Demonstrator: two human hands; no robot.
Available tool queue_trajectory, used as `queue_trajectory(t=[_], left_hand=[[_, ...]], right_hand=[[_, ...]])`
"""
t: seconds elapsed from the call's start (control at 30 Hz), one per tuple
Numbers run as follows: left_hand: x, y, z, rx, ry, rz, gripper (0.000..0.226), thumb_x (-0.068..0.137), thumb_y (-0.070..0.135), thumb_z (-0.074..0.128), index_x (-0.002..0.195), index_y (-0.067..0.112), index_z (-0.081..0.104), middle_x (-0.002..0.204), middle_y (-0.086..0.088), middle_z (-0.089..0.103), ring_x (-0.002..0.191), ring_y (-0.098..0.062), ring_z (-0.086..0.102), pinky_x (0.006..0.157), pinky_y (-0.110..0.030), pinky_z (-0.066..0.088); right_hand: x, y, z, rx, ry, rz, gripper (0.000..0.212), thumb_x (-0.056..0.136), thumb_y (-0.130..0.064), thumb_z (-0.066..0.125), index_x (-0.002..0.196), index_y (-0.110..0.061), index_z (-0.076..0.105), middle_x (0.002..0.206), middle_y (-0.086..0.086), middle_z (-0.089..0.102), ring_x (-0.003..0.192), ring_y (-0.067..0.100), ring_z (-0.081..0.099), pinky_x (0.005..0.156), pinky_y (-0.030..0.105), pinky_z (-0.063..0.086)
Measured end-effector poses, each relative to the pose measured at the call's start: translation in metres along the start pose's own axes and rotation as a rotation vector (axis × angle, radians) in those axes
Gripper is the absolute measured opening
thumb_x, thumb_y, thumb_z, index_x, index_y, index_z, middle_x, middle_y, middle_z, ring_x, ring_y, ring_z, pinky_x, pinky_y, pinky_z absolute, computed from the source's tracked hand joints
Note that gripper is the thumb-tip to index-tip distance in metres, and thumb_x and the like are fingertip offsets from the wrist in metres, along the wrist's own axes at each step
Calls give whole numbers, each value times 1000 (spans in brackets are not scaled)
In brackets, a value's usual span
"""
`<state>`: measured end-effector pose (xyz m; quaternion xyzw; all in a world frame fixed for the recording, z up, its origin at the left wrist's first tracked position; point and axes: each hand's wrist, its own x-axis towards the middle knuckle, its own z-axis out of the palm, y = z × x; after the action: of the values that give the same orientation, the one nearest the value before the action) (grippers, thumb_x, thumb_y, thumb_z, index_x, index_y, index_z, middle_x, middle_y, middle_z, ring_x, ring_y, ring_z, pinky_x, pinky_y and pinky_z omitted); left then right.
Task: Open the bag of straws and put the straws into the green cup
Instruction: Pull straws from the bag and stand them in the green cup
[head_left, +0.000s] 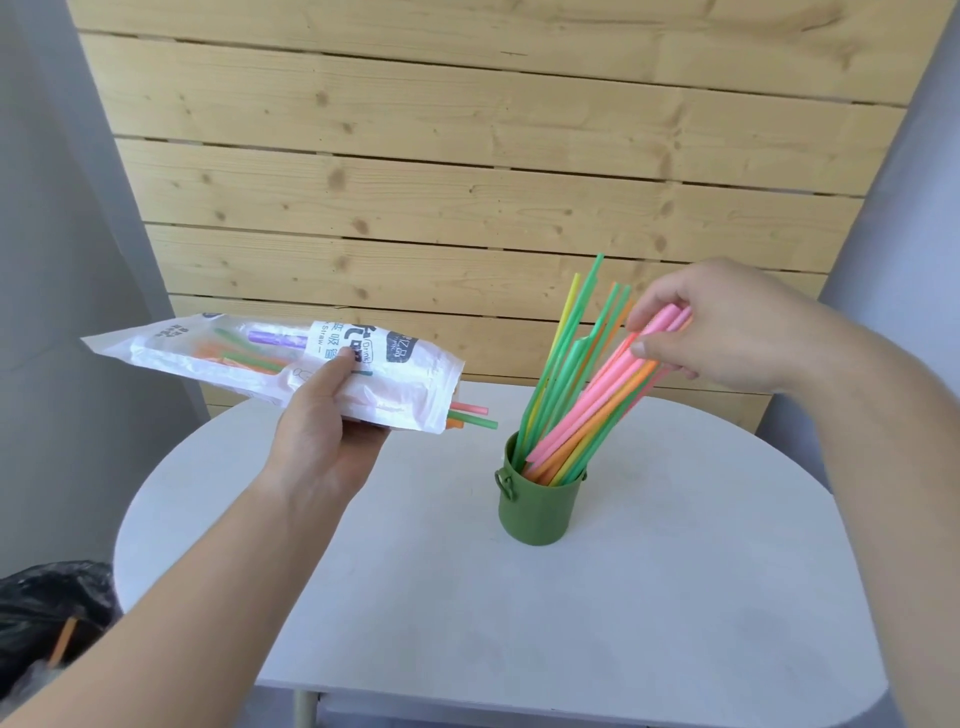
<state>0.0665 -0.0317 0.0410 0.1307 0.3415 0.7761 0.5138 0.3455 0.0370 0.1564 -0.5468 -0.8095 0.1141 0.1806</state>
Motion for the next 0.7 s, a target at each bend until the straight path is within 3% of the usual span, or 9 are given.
queue_trajectory(t=[0.13, 0.3, 0.53, 0.7], left_hand=[[3, 2, -6, -12, 6, 6, 38, 102, 10, 59, 140, 7, 59, 127, -7, 74, 115, -25, 73, 103, -50, 55], [3, 2, -5, -25, 9, 8, 35, 102, 9, 59, 137, 7, 60, 128, -9, 74, 115, -25, 73, 104, -51, 54], [2, 0, 0, -15, 10, 4, 36, 102, 10, 59, 138, 8, 60, 128, -9, 74, 113, -24, 74, 101, -49, 56], [3, 0, -2, -16, -3, 11, 37, 102, 10, 59, 139, 8, 58, 131, -11, 72, 116, -26, 72, 105, -52, 53]], right_hand=[[12, -3, 6, -8, 74, 18, 31, 82, -31, 78, 109, -33, 64, 105, 3, 68, 86, 24, 64, 74, 34, 48], [18, -7, 16, 45, 194, 14, 47, 82, -26, 79, 125, -29, 62, 109, -3, 67, 93, 20, 61, 75, 28, 39], [20, -7, 28, 92, 319, -21, 47, 88, -17, 72, 132, -27, 59, 120, 3, 68, 103, 27, 66, 90, 35, 49], [20, -4, 32, 126, 335, -13, 44, 90, -22, 69, 131, -32, 58, 117, 8, 70, 94, 30, 69, 78, 41, 59]])
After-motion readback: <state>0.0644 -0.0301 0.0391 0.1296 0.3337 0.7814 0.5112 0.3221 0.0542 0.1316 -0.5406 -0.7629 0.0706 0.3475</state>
